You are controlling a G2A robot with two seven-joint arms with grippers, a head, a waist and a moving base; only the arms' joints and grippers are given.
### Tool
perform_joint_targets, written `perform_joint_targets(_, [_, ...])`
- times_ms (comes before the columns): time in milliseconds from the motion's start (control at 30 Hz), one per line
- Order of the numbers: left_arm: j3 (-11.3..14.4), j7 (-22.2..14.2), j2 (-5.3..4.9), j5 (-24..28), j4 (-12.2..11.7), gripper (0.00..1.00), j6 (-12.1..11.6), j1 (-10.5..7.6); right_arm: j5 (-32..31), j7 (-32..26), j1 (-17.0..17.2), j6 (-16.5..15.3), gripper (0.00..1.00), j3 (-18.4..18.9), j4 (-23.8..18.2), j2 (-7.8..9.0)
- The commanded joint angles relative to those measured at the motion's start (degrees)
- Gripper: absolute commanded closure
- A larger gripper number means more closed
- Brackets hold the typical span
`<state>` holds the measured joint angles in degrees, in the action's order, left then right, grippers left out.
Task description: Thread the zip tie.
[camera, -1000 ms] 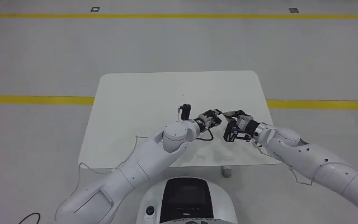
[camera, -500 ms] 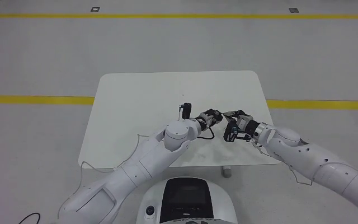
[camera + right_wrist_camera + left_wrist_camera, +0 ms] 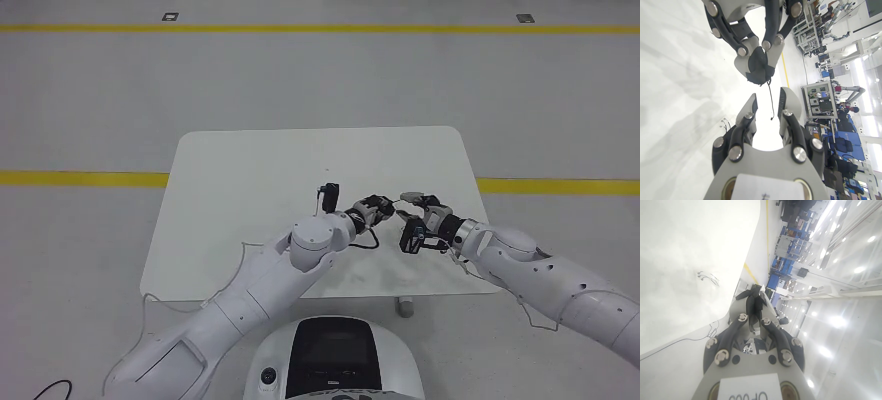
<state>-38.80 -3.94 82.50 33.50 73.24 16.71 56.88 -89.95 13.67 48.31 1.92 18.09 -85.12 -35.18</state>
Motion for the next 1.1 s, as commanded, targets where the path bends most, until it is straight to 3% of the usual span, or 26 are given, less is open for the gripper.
perform_joint_targets(0, [-1.5, -0.17, -0.6, -0.65, 0.96, 1.0, -0.02, 1.07, 0.0, 0.0, 0.0, 0.0, 0.0, 0.0, 0.0, 0.0])
perform_joint_targets(100, [-3.93, -0.75, -1.76, -2.58, 2.83, 1.0, -0.28, 3.19, 0.0, 0.0, 0.0, 0.0, 0.0, 0.0, 0.0, 0.0])
perform_joint_targets(267, [-9.46, -2.09, -4.11, -5.53, 6.51, 1.0, -1.83, 8.44, 0.0, 0.0, 0.0, 0.0, 0.0, 0.0, 0.0, 0.0])
perform_joint_targets(467, [-17.47, -6.93, -7.04, -7.68, 11.78, 1.0, -3.5, 15.37, 0.0, 0.0, 0.0, 0.0, 0.0, 0.0, 0.0, 0.0])
perform_joint_targets(533, [-20.48, -10.52, -7.99, -6.79, 13.4, 1.0, -3.43, 17.74, 0.0, 0.0, 0.0, 0.0, 0.0, 0.0, 0.0, 0.0])
perform_joint_targets(800, [-20.94, -10.64, -8.11, -6.77, 13.62, 1.0, -3.55, 18.06, 0.0, 0.0, 0.0, 0.0, 0.0, 0.0, 0.0, 0.0])
perform_joint_targets(900, [-20.67, -7.88, -8.2, -11.02, 13.01, 1.0, -7.75, 18.3, 0.19, -0.06, 0.11, -0.04, 0.0, 0.06, 0.07, -0.02])
perform_joint_targets(1000, [-21.69, -9.73, -8.38, -10.09, 12.3, 1.0, -10.06, 18.22, 11.23, 6.39, 1.34, -5.23, 0.0, 2.65, 1.7, -0.06])
perform_joint_targets(1067, [-22.54, -11.66, -8.76, -11.6, 12.22, 1.0, -12.13, 18.43, 20.15, 12.31, 1.7, -13.79, 0.0, 4.7, 4.35, 0.13])
